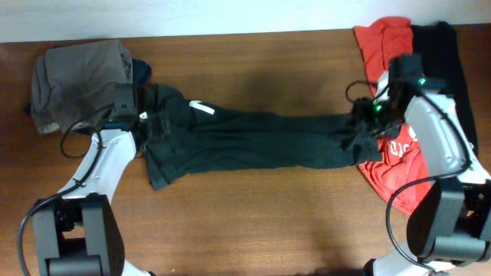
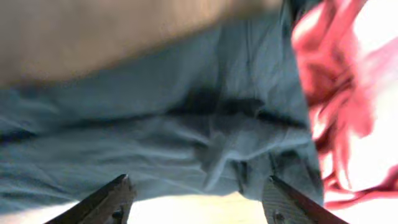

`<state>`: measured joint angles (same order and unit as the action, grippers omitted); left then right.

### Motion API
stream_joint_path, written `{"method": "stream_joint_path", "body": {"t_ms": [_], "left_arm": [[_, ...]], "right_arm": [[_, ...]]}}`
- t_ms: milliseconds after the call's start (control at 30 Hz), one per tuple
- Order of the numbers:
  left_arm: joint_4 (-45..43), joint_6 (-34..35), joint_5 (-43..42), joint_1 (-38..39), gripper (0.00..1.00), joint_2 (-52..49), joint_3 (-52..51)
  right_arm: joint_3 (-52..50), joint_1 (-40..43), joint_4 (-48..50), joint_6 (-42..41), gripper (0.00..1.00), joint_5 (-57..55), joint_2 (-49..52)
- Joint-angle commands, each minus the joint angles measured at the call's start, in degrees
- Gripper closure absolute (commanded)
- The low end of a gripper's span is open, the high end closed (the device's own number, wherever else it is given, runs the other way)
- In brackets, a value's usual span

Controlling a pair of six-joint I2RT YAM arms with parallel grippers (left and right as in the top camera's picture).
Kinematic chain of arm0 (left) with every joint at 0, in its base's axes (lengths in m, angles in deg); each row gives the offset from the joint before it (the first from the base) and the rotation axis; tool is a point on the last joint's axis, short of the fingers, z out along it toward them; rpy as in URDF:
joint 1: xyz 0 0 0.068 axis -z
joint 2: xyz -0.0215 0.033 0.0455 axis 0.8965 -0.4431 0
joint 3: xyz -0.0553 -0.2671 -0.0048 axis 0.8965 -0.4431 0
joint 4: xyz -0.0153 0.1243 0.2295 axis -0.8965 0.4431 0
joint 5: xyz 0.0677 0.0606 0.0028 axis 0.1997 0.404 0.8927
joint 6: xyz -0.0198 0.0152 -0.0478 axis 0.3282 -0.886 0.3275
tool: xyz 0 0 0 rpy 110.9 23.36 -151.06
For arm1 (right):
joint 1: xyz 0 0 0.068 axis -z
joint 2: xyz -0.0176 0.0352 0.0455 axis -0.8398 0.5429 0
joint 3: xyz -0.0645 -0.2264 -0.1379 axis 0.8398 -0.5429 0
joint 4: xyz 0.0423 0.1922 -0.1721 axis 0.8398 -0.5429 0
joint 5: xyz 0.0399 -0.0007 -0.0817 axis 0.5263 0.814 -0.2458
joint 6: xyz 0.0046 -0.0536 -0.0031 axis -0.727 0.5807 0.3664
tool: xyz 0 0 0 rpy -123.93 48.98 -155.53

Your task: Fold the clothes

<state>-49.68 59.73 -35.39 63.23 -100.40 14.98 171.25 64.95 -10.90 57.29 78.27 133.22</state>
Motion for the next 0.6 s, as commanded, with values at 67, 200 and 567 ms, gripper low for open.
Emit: {"method": "stream_joint_path", "body": {"t_ms": [67, 200, 567], "left_arm": [[3.72, -1.44, 0.85, -0.46, 0.01, -0.15, 6.64], [7.02, -2.01, 0.83, -0.46, 0.01, -0.15, 10.27], [12.41, -3.98, 0.57, -0.07, 0.01, -0.17, 15.04]], "right_arm": [[4.31, 2.75, -1.73, 1.9, 0.27, -7.96, -0.13], [2.64, 6.95, -2.34, 1.88, 0.3, -7.93, 0.79], [-7.21, 13.99, 5.42, 1.9, 0.89, -2.01, 0.96]]}}
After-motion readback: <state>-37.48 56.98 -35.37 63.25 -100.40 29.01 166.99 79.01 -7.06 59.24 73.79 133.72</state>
